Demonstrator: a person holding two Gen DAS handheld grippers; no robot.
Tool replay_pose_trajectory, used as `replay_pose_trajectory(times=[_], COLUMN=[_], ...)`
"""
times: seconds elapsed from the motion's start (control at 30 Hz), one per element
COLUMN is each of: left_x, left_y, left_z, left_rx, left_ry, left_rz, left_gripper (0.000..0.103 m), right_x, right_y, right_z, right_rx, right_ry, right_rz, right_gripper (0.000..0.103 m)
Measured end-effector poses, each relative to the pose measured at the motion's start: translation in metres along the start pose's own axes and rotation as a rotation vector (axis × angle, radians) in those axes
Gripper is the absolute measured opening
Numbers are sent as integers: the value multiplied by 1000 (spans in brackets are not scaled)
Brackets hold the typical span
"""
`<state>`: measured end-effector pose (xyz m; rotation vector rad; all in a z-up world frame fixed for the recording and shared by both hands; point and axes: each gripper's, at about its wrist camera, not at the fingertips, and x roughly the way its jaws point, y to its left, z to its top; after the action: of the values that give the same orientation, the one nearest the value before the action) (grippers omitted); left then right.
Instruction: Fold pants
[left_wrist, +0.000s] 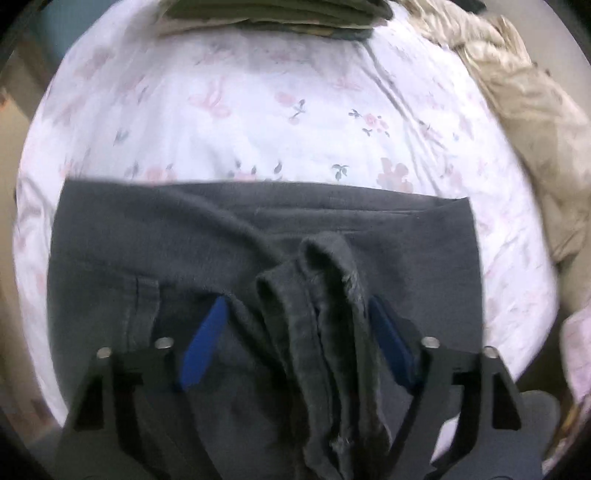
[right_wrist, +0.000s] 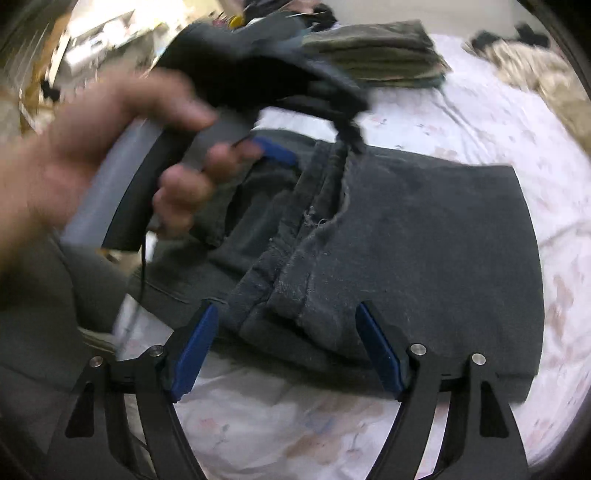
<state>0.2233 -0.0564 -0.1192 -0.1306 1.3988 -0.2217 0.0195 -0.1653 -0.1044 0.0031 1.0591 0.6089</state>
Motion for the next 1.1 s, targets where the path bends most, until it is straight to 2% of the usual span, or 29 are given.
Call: replay_pose_trajectory(times=[0.03,0.07,0.1,0.13,0.17,0.23,0.33,0.4,0.47,0.53,0.57,0.63,0.67,0.73,0.8,0.83,0.93,0.97,1.0,1.03,1.1], left_x=[2,4,2,-2,-5,-20,-48,-58,-46,-31,-24,-17,-20,-30,-49,-61,-80,-81,-81,-80,-68], left_y=[-3,-5,-7,-9,-14,-22,-30,-32,-31,-23,-19,-7,-1,9,15,14,-5,-10,-15,-18,-23], left_z=[1,3,4,4,6,7,16,23,28,28,27,24,21,18,10,3,-19,-26,-33,-38,-51], left_rx=[27,44,58,75,96,124,143,164,179,175,168,133,120,108,93,94,153,169,169,155,150], left_ry=[1,20,24,9,1,-27,-79,-97,-76,-59,-50,-45,-63,-105,-159,-199,-235,-229,-217,-214,-183], left_rz=[3,-12,-21,-27,-33,-38,-86,-75,-4,35,49,135,162,199,201,166,77,89,129,133,113], left_gripper=[41,25,23,21,19,17,17,18,20,24,28,42,47,47,47,47,47,47,47,47,47], right_x=[3,4,2,0,-3,-14,-34,-43,-35,-13,-6,6,4,-8,-20,-29,-42,-41,-30,-21,13], right_y=[5,7,10,10,7,-2,-9,-6,-5,-10,-11,-6,-3,4,-3,-13,-55,-66,-82,-89,-96], right_z=[-1,-3,-3,-3,-1,1,7,13,18,18,18,15,14,11,7,6,5,5,4,2,-1], right_rx=[-37,-58,-88,-95,-87,-43,9,7,25,97,108,115,99,53,70,114,290,334,405,439,511], right_ry=[5,2,-10,-17,-23,-58,-129,-168,-155,-107,-86,-9,-6,-18,-49,-89,-179,-182,-154,-127,-21], right_rz=[-22,-24,-50,-45,-49,-12,30,33,50,120,137,211,235,244,230,204,113,88,61,62,149], right_gripper=[75,63,54,21,18,18,18,18,18,25,27,27,27,27,27,27,27,27,27,27,27])
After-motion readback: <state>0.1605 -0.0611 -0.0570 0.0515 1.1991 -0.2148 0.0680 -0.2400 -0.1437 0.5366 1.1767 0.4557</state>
